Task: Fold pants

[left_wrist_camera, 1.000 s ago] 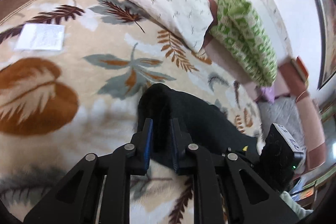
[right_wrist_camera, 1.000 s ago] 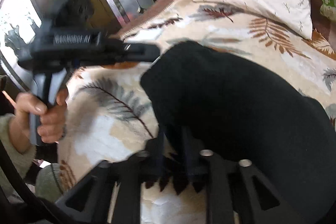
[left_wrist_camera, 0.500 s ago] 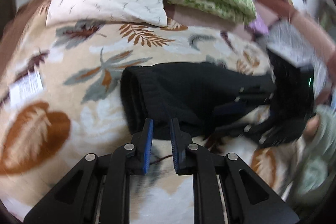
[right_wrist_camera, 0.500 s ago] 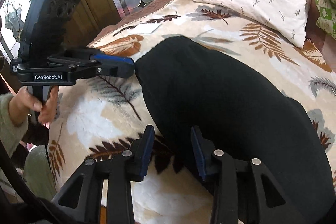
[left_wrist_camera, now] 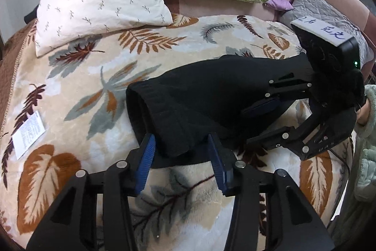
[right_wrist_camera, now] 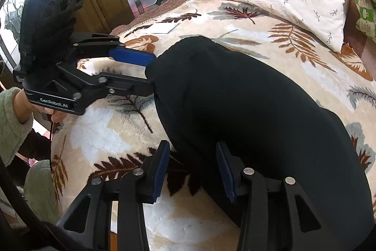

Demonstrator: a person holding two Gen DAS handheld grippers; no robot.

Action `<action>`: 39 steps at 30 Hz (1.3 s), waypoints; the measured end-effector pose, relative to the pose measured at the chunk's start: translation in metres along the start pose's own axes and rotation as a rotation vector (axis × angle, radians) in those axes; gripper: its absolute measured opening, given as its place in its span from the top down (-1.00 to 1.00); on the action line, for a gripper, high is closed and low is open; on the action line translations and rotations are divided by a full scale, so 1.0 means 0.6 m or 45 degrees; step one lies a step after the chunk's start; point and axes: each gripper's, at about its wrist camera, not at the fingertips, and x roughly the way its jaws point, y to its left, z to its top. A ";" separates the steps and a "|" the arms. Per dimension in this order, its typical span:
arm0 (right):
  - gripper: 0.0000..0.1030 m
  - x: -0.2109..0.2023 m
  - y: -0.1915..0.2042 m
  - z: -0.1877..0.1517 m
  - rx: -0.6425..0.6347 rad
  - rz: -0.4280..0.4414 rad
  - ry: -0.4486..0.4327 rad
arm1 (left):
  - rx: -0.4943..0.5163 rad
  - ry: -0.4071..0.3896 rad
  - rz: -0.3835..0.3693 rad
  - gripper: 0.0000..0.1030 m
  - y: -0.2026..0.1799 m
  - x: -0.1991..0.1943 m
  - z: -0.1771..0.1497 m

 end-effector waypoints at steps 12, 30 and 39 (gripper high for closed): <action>0.89 -0.004 0.001 0.014 -0.011 -0.021 -0.009 | 0.110 -0.006 0.022 0.49 -0.004 -0.021 0.029; 0.36 -0.029 -0.030 -0.005 0.184 0.158 -0.084 | -0.045 0.048 -0.013 0.49 0.037 -0.049 -0.031; 0.31 -0.072 -0.088 -0.037 0.387 -0.007 -0.142 | -0.102 -0.043 -0.165 0.49 -0.027 -0.008 0.053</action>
